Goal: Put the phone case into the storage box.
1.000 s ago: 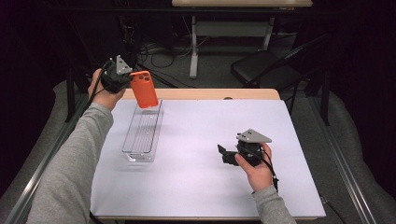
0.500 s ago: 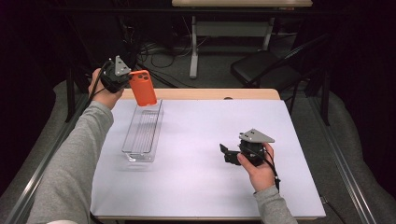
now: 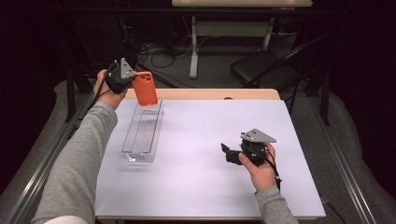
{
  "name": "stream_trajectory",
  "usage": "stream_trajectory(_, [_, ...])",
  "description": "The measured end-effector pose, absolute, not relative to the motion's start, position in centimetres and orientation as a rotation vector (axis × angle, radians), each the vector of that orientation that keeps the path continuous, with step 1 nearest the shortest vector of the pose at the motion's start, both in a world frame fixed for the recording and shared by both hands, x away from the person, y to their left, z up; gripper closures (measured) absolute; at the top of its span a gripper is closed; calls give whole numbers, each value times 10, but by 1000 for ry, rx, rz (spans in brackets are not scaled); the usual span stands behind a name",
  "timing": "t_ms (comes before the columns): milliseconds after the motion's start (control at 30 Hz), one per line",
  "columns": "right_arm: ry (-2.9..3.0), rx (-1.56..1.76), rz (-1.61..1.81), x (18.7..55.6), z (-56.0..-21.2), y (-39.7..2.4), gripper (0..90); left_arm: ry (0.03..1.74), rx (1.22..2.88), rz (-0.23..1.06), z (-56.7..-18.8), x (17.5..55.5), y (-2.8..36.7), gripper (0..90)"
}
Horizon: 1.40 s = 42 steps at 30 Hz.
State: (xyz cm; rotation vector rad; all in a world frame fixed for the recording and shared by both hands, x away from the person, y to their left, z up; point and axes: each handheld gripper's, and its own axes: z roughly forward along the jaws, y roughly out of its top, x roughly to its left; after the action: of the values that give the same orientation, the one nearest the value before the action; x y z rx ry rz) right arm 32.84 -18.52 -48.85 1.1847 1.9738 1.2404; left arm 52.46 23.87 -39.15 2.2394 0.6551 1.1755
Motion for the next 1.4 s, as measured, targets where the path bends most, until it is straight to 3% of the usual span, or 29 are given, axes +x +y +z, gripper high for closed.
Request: stream_trajectory(1400, [1974,1201,1221,326,-493,-194,147,612,2334,1201,-445,540,218,805])
